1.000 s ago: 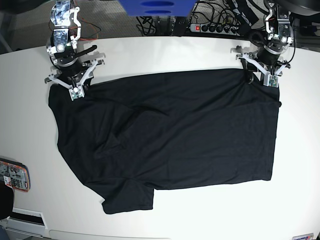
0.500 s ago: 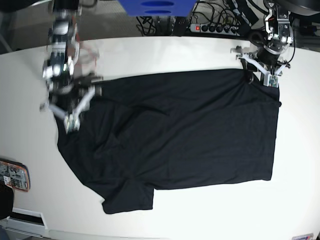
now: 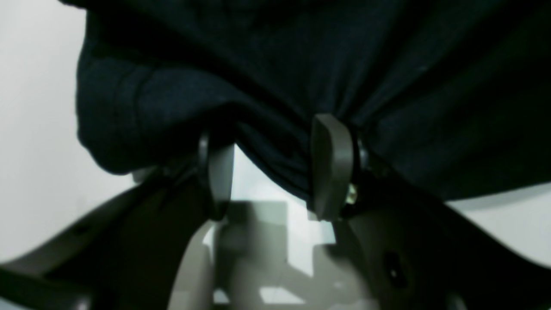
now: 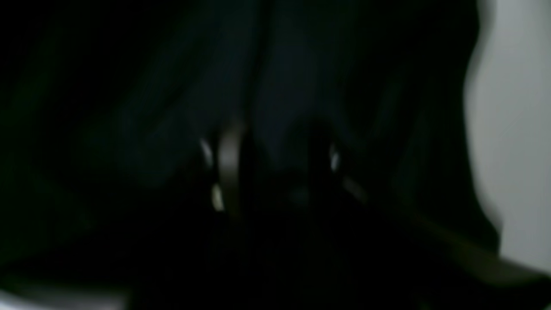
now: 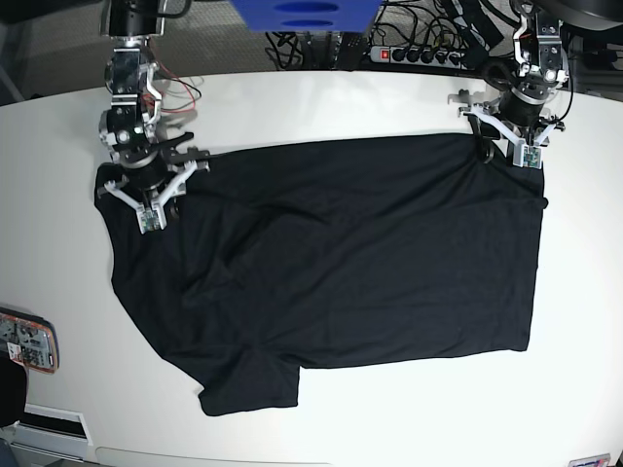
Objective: Fold the T-shirt properly
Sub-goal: 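Drag the shirt edge toward the robot with both grippers, flattening it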
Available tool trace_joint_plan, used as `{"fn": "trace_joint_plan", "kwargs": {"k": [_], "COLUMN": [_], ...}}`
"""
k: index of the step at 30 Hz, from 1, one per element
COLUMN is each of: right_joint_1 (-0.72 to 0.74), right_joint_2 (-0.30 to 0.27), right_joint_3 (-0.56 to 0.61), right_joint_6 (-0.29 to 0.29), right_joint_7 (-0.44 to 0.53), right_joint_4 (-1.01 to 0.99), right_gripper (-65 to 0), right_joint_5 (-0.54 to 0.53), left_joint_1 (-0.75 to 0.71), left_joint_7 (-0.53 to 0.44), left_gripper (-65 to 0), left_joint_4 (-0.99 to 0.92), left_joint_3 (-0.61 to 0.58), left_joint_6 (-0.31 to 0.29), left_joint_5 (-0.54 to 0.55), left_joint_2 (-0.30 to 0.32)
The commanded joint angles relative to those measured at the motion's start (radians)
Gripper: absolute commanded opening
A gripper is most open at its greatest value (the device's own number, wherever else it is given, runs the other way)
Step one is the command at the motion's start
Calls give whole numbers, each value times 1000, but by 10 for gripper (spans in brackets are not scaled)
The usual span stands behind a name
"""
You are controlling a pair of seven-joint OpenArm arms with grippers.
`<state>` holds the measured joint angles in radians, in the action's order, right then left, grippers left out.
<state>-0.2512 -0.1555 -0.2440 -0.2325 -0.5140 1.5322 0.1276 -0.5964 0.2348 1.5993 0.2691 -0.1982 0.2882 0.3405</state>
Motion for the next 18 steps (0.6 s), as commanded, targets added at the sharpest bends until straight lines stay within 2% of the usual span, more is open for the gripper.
{"fn": "trace_joint_plan", "kwargs": {"k": [1,7,13,18], "right_joint_1": [-29,-175,-264,-303], "right_joint_2": [-6,-6,-6,-9], "right_joint_3": [-1,-7,-5,-8], "right_joint_6": [-11,-11,-11,-11], "right_joint_7": [-70,-27,-28,-30], "right_joint_4": [-3,41,104,120], "right_gripper": [-429,-429,-429,-429], "right_joint_5": [27,27,27,27], "left_joint_1": [-49,-138,-214,-219], "left_joint_7": [239,239,240,240], "left_gripper": [-377,-377,-377,-377], "left_joint_4": [-30,13,85,89], "left_joint_3": [-15,-15,-3,15], "left_joint_6": [-5,-5,-5,-5], "left_joint_5": [-76,-74,-76,-76], "left_joint_2": [-10,-10,-31,-31]}}
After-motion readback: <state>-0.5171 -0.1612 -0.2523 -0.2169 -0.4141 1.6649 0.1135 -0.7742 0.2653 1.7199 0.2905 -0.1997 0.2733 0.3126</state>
